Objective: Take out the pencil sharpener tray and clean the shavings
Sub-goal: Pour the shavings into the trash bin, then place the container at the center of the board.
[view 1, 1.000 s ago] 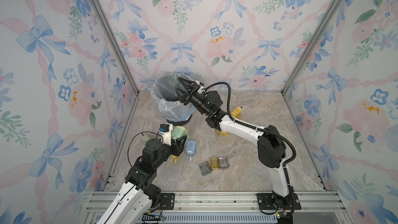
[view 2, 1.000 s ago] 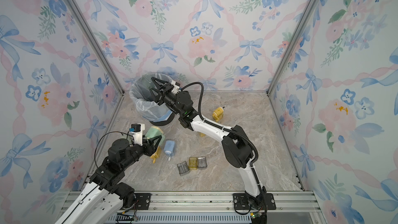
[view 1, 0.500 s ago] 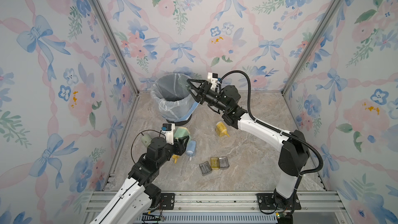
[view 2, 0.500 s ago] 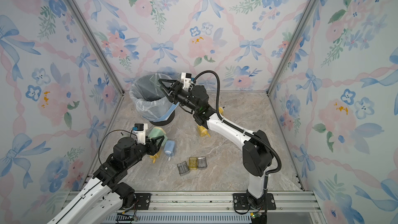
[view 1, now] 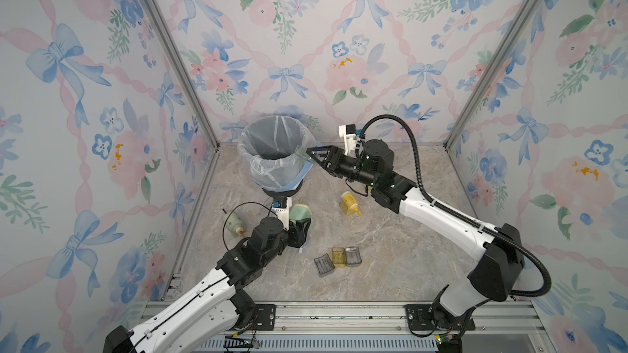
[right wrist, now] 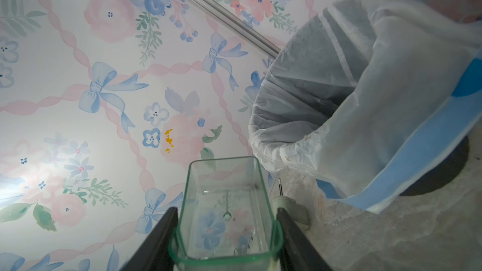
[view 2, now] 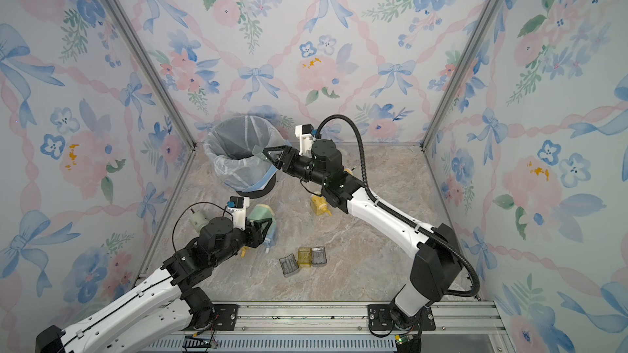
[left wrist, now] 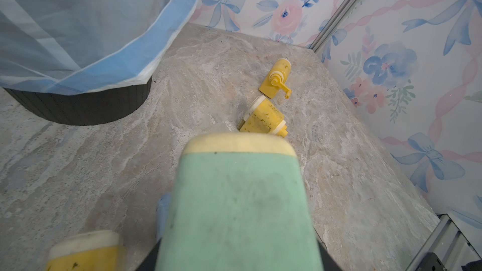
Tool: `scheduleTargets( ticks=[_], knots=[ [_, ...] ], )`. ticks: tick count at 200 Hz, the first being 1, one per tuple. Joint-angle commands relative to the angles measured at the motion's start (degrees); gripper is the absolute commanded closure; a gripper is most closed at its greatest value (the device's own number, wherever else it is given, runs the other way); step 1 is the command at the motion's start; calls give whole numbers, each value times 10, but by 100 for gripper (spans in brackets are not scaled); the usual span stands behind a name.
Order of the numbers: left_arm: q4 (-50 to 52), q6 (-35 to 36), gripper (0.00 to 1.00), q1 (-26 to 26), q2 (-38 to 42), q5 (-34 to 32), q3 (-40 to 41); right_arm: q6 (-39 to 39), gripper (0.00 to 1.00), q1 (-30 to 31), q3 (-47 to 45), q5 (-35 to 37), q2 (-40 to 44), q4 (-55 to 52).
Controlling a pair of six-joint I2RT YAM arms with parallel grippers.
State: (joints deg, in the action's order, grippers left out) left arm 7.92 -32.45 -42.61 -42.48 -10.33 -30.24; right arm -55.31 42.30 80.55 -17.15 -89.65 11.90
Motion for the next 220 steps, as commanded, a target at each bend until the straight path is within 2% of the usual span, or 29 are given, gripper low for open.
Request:
scheduleTargets(
  ticks=[1,25,58,136,168,220],
  knots=[
    [-46,-10,100,-14,-7,-47,-14,87,55,-14,-32,30,39,-66],
    [-63,-10,100,-41,-26,-75,-6,129,54,-26,-83,58,80,-99],
    [-78,-10,100,-76,-57,-128,1,143,55,-48,-138,73,122,-119],
    [-137,-3,100,-134,-121,-200,15,244,53,-48,-222,149,233,-214],
    [-165,-4,100,-150,-155,-232,23,250,53,-50,-271,168,278,-242],
    [-214,-5,100,-161,-214,-245,23,245,52,-39,-353,187,340,-264]
  ],
)
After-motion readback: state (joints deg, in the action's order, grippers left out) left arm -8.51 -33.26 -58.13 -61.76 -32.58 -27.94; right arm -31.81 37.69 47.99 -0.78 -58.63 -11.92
